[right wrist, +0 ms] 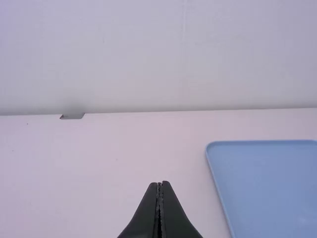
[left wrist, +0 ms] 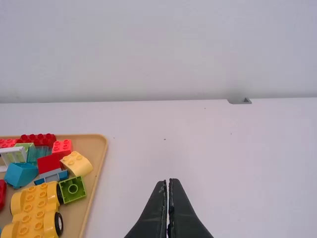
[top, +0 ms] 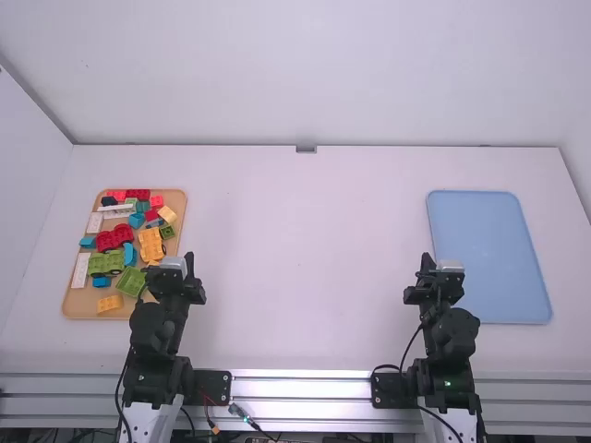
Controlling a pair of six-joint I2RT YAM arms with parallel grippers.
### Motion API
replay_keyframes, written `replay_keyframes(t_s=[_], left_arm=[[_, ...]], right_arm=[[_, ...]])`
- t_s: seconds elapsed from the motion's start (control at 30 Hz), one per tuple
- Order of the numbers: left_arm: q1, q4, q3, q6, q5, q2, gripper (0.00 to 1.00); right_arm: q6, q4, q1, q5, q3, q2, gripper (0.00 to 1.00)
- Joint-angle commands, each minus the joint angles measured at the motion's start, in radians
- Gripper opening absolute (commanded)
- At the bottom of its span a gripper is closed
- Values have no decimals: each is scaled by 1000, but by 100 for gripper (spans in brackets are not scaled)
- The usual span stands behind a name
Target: Assemble lego blocks to make yellow taxi
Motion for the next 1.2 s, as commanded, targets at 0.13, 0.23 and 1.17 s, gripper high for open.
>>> replay_keyframes(t_s=[0.13,0.23,1.17], left_arm=[[0,5,3,0,0,4,1],[1,9,10,1,-1,12,2],[20,-49,358,73,-20,416,41]], right_arm=[[-1,4,0,1,4,6,1],[-3,9,0,3,14,18,2],[-117,-214,73,66,532,573,41]])
